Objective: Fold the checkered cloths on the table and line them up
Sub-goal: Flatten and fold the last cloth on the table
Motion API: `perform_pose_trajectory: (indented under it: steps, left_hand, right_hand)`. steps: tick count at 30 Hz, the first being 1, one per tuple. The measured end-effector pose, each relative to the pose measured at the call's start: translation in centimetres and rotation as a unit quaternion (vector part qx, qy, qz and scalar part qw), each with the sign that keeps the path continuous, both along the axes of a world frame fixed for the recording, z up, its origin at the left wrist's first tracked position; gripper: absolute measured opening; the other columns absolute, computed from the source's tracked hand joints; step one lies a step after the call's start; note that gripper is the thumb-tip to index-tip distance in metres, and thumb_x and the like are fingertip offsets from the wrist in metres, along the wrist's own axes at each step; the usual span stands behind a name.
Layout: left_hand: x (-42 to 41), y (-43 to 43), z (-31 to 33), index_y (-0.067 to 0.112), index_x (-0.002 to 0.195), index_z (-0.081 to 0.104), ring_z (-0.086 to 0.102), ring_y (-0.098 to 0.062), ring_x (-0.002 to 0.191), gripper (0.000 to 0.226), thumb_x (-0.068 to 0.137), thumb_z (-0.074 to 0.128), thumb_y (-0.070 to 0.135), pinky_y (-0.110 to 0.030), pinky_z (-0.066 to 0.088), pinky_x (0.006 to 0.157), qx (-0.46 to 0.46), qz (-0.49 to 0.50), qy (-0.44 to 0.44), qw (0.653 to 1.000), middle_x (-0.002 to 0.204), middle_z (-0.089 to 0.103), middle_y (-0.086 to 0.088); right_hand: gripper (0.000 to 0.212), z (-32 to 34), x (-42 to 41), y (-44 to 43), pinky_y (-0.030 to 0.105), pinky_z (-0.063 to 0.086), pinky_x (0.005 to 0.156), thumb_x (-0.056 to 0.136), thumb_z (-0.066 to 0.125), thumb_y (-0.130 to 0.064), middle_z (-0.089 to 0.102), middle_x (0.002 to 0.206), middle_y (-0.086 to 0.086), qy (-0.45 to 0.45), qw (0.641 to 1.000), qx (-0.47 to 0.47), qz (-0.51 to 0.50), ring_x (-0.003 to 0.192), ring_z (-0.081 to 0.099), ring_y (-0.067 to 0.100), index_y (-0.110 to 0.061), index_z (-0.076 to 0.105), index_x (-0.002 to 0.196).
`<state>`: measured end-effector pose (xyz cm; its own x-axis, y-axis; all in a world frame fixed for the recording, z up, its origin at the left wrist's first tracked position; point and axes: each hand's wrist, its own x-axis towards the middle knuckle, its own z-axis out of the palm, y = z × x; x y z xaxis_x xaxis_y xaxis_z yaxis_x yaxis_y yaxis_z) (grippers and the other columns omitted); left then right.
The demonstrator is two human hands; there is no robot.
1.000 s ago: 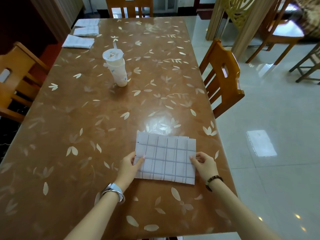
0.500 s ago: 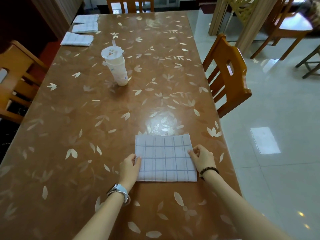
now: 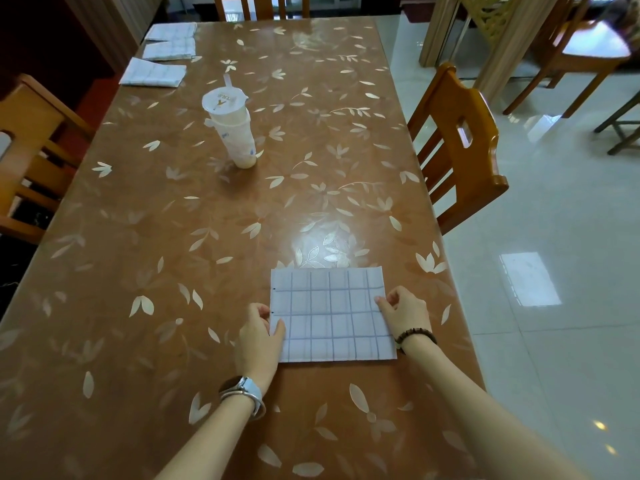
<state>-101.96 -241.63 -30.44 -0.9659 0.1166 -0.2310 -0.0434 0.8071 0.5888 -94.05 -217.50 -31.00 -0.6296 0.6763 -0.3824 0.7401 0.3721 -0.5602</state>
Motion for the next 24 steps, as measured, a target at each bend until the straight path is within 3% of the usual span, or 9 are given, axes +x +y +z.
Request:
perform_pose_trajectory:
  steps: [3,5,7,9,13,15,18,21,24]
  left_hand:
    - [0.4,-0.1,-1.0,0.013,0.114,0.053,0.056,-0.016,0.087,0.037,0.083,0.071,0.024,-0.02,0.044,0.066,-0.066,-0.069,0.095,0.991,0.105,0.056,-0.002]
    - [0.7,0.4,-1.9,0.012,0.12,0.055,0.057,-0.023,0.107,0.043,0.081,0.072,0.022,-0.032,0.051,0.085,-0.099,-0.169,0.192,0.962,0.119,0.056,-0.006]
    - [1.0,1.4,-2.6,0.014,0.133,0.051,0.049,-0.026,0.131,0.049,0.087,0.064,0.026,-0.04,0.042,0.107,-0.108,-0.295,0.234,0.92,0.14,0.05,-0.007]
    - [1.3,2.5,-3.3,0.016,0.145,0.043,0.033,-0.023,0.145,0.055,0.094,0.05,0.034,-0.042,0.024,0.119,-0.118,-0.39,0.23,0.884,0.155,0.038,-0.005]
    - [1.7,3.3,-4.7,0.018,0.154,0.03,0.021,-0.02,0.149,0.063,0.101,0.027,0.052,-0.044,0.014,0.116,-0.176,-0.44,0.164,0.865,0.161,0.026,-0.004]
    - [1.7,3.2,-5.2,0.018,0.156,0.024,0.019,-0.021,0.15,0.065,0.102,0.017,0.055,-0.046,0.013,0.115,-0.183,-0.444,0.143,0.866,0.163,0.021,-0.004]
    - [1.6,3.2,-5.5,0.019,0.157,0.018,0.012,-0.02,0.152,0.068,0.101,0.011,0.057,-0.047,0.01,0.117,-0.182,-0.447,0.133,0.866,0.164,0.014,-0.004]
    - [1.6,3.2,-5.4,0.018,0.157,0.017,0.012,-0.021,0.152,0.069,0.101,0.011,0.058,-0.047,0.01,0.117,-0.183,-0.45,0.13,0.864,0.165,0.013,-0.004]
    - [1.4,3.3,-5.5,0.014,0.156,0.019,0.014,-0.02,0.151,0.071,0.101,0.013,0.059,-0.047,0.012,0.117,-0.192,-0.449,0.129,0.863,0.164,0.017,-0.006]
  right_hand:
    - [0.022,-0.1,0.0,-0.1,0.024,0.044,0.057,0.092,0.059,-0.036,0.059,0.072,-0.004,0.002,1.0,0.003,0.001,0.065,0.055,0.012,-0.023,0.05,0.076]
    - [0.021,-0.1,0.0,-0.1,0.022,0.041,0.054,0.092,0.059,-0.035,0.058,0.072,-0.004,0.006,1.0,0.005,0.003,0.063,0.054,0.011,-0.021,0.051,0.078]
    - [0.021,-0.1,0.0,-0.1,0.021,0.039,0.053,0.092,0.059,-0.035,0.058,0.071,-0.004,0.009,1.0,0.008,0.001,0.062,0.052,0.011,-0.02,0.052,0.079]
    - [0.021,-0.1,0.0,-0.2,0.022,0.041,0.053,0.092,0.058,-0.035,0.058,0.071,-0.003,0.011,1.0,0.011,-0.004,0.062,0.053,0.012,-0.019,0.052,0.08]
    - [0.017,-0.1,0.0,-0.7,0.028,0.047,0.062,0.093,0.056,-0.033,0.06,0.081,-0.002,0.009,0.998,0.051,0.027,0.073,0.059,0.018,-0.017,0.05,0.094]
    - [0.021,-0.2,0.0,-1.2,0.027,0.047,0.066,0.091,0.06,-0.027,0.059,0.095,0.001,0.049,0.982,0.166,0.073,0.082,0.058,0.019,-0.014,0.053,0.105]
    - [0.039,-0.7,-0.1,-2.4,0.034,0.054,0.081,0.08,0.07,-0.022,0.062,0.116,0.011,0.081,0.928,0.316,0.181,0.102,0.062,0.026,-0.009,0.059,0.116]
    - [0.055,-1.6,-0.4,-3.9,0.042,0.044,0.105,0.084,0.061,-0.026,0.05,0.141,0.013,0.062,0.905,0.318,0.274,0.13,0.049,0.029,-0.007,0.05,0.135]
    - [0.05,-2.4,-0.6,-4.9,0.042,0.035,0.108,0.094,0.041,-0.033,0.045,0.146,0.008,0.027,0.898,0.292,0.328,0.133,0.046,0.025,-0.01,0.049,0.138]
